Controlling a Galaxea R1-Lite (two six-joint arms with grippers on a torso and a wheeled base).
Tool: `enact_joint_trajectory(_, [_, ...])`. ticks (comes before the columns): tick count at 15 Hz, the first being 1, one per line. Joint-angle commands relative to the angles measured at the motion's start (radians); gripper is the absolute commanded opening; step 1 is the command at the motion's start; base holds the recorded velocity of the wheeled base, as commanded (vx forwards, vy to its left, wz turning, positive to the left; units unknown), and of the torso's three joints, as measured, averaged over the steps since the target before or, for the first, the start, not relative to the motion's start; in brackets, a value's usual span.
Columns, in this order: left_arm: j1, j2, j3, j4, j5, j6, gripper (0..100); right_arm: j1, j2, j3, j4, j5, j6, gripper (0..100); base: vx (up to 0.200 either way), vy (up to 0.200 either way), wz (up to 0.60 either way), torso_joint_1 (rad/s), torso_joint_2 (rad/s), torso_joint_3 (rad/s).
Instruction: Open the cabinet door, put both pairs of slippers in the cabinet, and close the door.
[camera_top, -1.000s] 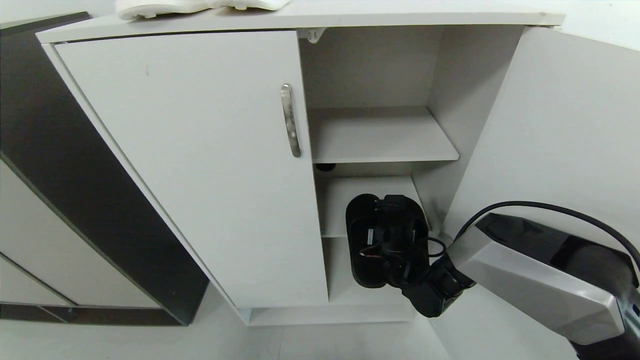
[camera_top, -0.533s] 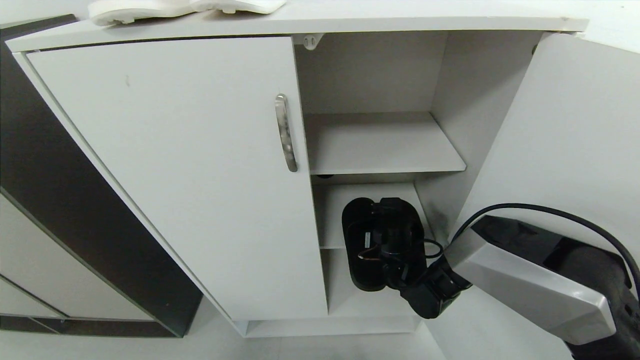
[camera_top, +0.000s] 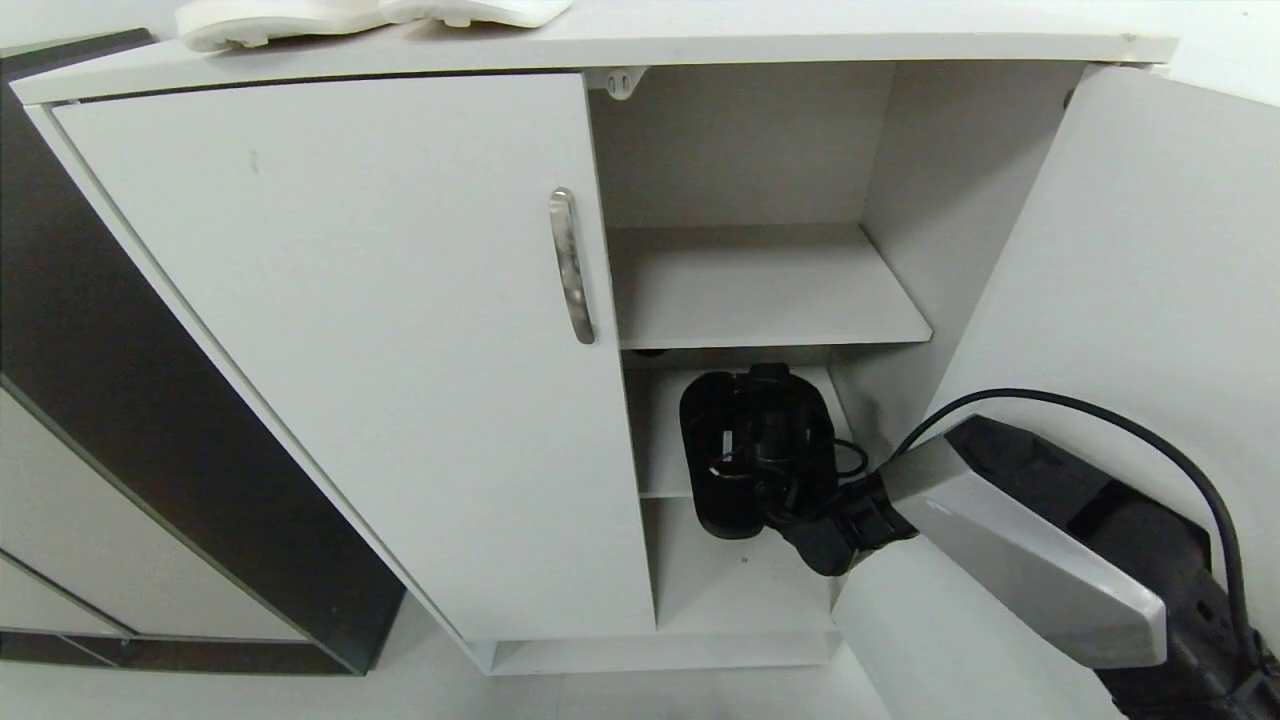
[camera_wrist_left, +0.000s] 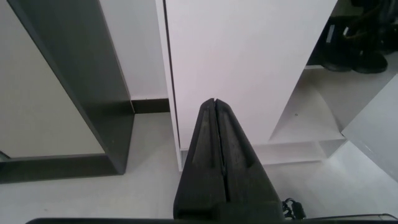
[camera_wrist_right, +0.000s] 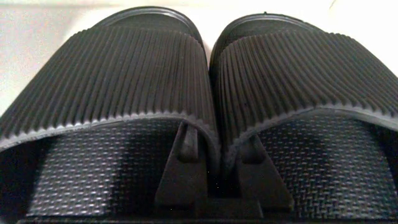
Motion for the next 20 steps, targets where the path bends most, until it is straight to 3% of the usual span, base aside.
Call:
enact_joint_trajectory(1, [0.0, 0.001, 0.0, 0.0, 0.0, 0.0, 0, -0.018, 0.064, -0.14, 0.063, 0.011, 0.0, 0, 0.0, 0.0, 0.0, 0.0, 0.0, 0.0])
enact_joint_trajectory(4, [0.0, 0.001, 0.0, 0.0, 0.001, -0.002, 0, -0.022, 0.092, -0.223, 0.12, 0.012, 0.0, 0, 0.0, 0.0, 0.0, 0.0, 0.0, 0.0])
enact_joint_trajectory(13, [0.0, 0.001, 0.0, 0.0, 0.006, -0.002, 0, -0.03, 0.104, -0.221, 0.131, 0.023, 0.0, 0, 0.0, 0.0, 0.0, 0.0, 0.0, 0.0])
enact_joint_trajectory(14, [0.0, 0.001, 0.0, 0.0, 0.006, -0.002, 0, -0.033, 0.109, -0.223, 0.131, 0.023, 0.0, 100, 0.0, 0.0, 0.0, 0.0, 0.0, 0.0])
enact_joint_trajectory(17, [0.0, 0.001, 0.0, 0.0, 0.006, -0.002, 0, -0.034, 0.106, -0.194, 0.131, 0.021, 0.0, 100, 0.0, 0.0, 0.0, 0.0, 0.0, 0.0])
enact_joint_trajectory(20, [0.0, 0.001, 0.0, 0.0, 0.006, -0.002, 0, -0.016, -0.014, -0.039, 0.109, 0.018, 0.001, 100, 0.0, 0.0, 0.0, 0.0, 0.0, 0.0])
